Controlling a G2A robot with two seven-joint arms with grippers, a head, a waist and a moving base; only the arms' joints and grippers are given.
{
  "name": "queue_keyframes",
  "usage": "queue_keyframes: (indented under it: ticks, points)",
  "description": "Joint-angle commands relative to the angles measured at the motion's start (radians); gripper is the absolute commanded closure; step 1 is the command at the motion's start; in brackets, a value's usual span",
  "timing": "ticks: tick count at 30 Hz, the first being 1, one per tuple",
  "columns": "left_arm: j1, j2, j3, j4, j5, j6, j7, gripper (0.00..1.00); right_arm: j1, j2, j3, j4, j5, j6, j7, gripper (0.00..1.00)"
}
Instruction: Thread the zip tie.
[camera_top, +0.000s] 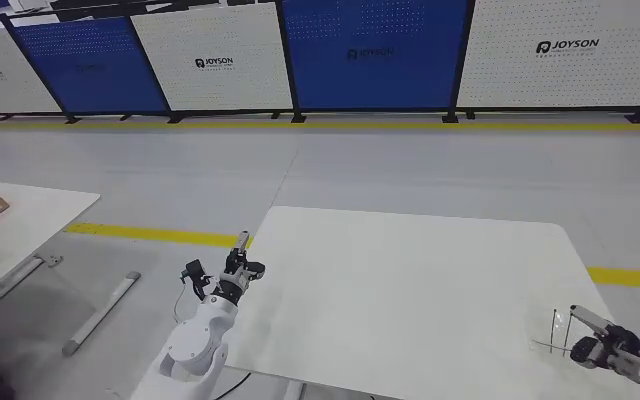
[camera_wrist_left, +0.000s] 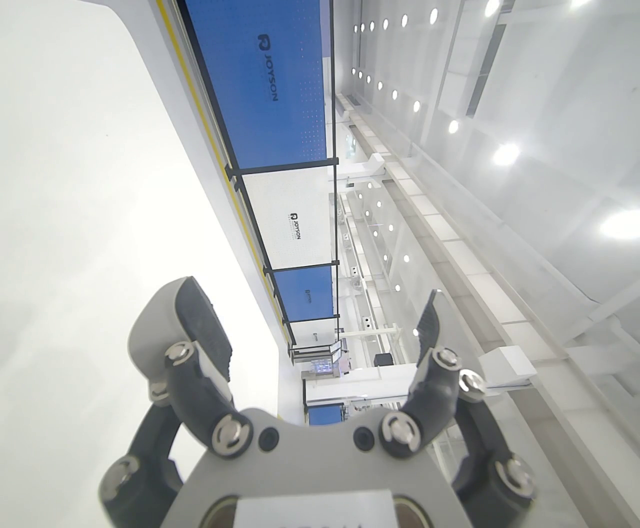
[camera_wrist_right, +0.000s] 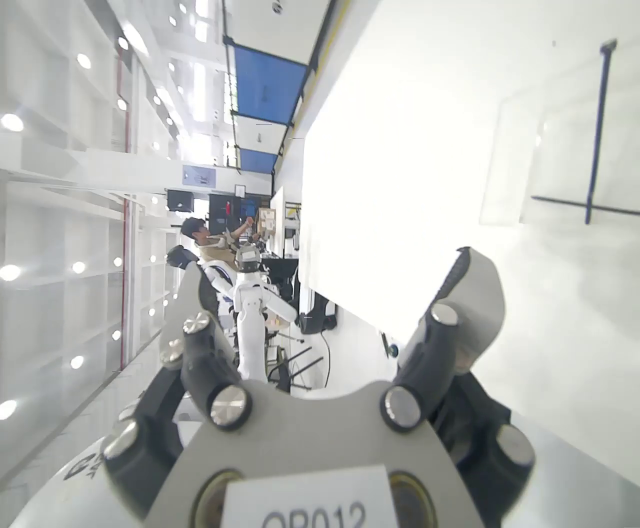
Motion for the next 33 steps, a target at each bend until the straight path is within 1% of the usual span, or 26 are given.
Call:
queue_keyframes:
  ticks: [1,19,21,22,23,25,26,27,28,31,32,33]
  points:
    - [0.0,0.0,0.0,0.0,0.0,0.0,0.0,0.0,0.0,0.0,-0.001,0.002,0.002,0.002,0.005,0.0]
    - [0.0,0.0,0.0,0.0,0.0,0.0,0.0,0.0,0.0,0.0,-0.001,0.002,0.002,0.002,0.005,0.0]
    - [0.0,0.0,0.0,0.0,0.0,0.0,0.0,0.0,0.004,0.006,-0.008,-0.034,-0.052,-0.044,0.02,0.0]
    - [0.0,0.0,0.0,0.0,0.0,0.0,0.0,0.0,0.009,0.011,-0.011,-0.035,-0.072,-0.063,0.048,0.0]
    - [0.0,0.0,0.0,0.0,0.0,0.0,0.0,0.0,0.022,0.02,-0.031,-0.041,-0.088,-0.102,0.09,0.0]
    - [0.0,0.0,0.0,0.0,0.0,0.0,0.0,0.0,0.048,0.039,-0.051,-0.023,-0.11,-0.12,0.09,0.0]
    - [0.0,0.0,0.0,0.0,0.0,0.0,0.0,0.0,0.057,0.051,-0.072,-0.029,-0.128,-0.142,0.09,0.0]
    - [0.0,0.0,0.0,0.0,0.0,0.0,0.0,0.0,0.069,0.067,-0.1,-0.021,-0.123,-0.162,0.09,0.0]
    - [0.0,0.0,0.0,0.0,0.0,0.0,0.0,0.0,0.081,0.08,-0.116,-0.012,-0.123,-0.166,0.09,0.0]
    - [0.0,0.0,0.0,0.0,0.0,0.0,0.0,0.0,0.127,0.124,-0.178,0.007,-0.159,-0.208,0.09,0.0]
    - [0.0,0.0,0.0,0.0,0.0,0.0,0.0,0.0,0.139,0.138,-0.209,0.014,-0.169,-0.236,0.09,0.0]
    - [0.0,0.0,0.0,0.0,0.0,0.0,0.0,0.0,0.16,0.158,-0.252,0.041,-0.181,-0.275,0.09,0.0]
